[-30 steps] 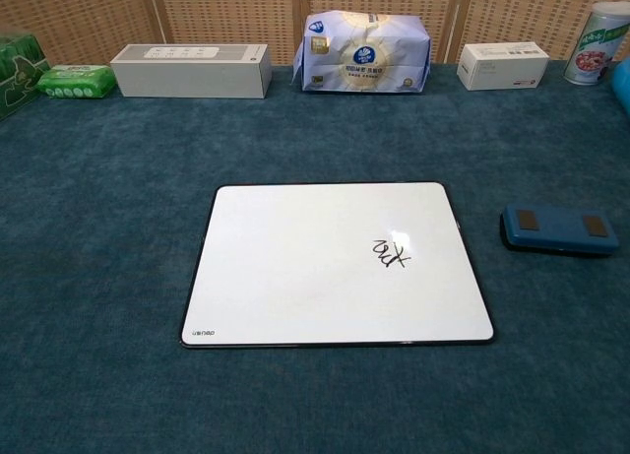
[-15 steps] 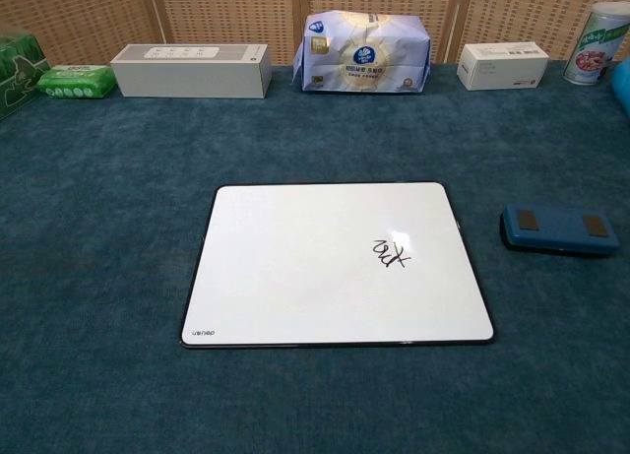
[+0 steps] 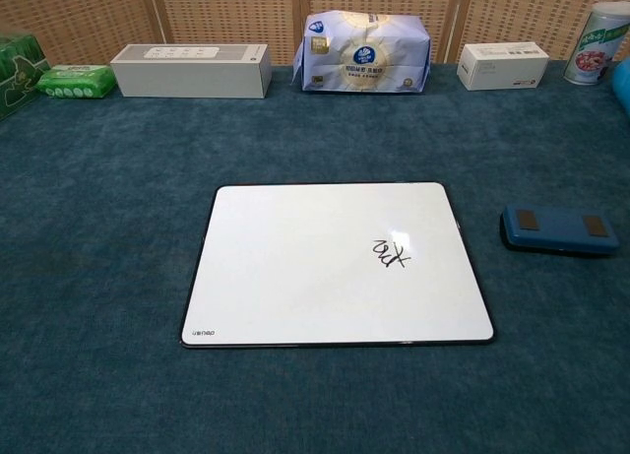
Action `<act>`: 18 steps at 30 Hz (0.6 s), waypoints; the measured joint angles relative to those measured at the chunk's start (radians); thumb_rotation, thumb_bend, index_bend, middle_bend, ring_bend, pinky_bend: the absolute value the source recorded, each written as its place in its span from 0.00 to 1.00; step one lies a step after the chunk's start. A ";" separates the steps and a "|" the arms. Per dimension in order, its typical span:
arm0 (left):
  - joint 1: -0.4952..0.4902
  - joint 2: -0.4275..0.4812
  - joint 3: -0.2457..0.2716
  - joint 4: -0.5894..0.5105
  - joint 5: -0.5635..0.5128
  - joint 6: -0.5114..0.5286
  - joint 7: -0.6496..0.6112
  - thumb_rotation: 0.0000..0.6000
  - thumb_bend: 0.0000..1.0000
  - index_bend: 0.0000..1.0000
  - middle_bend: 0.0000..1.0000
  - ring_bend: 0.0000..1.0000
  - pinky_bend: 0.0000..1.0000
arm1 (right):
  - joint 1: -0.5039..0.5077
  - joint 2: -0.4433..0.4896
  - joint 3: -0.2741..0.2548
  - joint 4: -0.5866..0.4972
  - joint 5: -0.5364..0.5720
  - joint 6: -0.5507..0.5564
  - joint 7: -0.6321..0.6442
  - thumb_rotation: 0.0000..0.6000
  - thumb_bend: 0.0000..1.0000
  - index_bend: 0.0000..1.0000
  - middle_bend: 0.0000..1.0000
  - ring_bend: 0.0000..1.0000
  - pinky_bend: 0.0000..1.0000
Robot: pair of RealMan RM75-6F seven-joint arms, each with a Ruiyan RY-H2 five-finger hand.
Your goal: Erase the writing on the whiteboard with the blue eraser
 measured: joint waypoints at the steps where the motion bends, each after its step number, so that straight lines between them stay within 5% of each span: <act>1: -0.002 -0.001 -0.001 0.001 -0.003 -0.003 0.000 1.00 0.42 0.38 0.24 0.11 0.00 | 0.013 -0.012 0.007 0.006 0.021 -0.014 -0.011 0.92 0.31 0.33 0.13 0.01 0.00; 18: -0.036 -0.015 -0.013 0.005 -0.017 -0.030 0.002 1.00 0.42 0.38 0.24 0.11 0.00 | 0.139 -0.176 0.054 0.089 0.282 -0.074 -0.238 1.00 0.30 0.22 0.10 0.00 0.00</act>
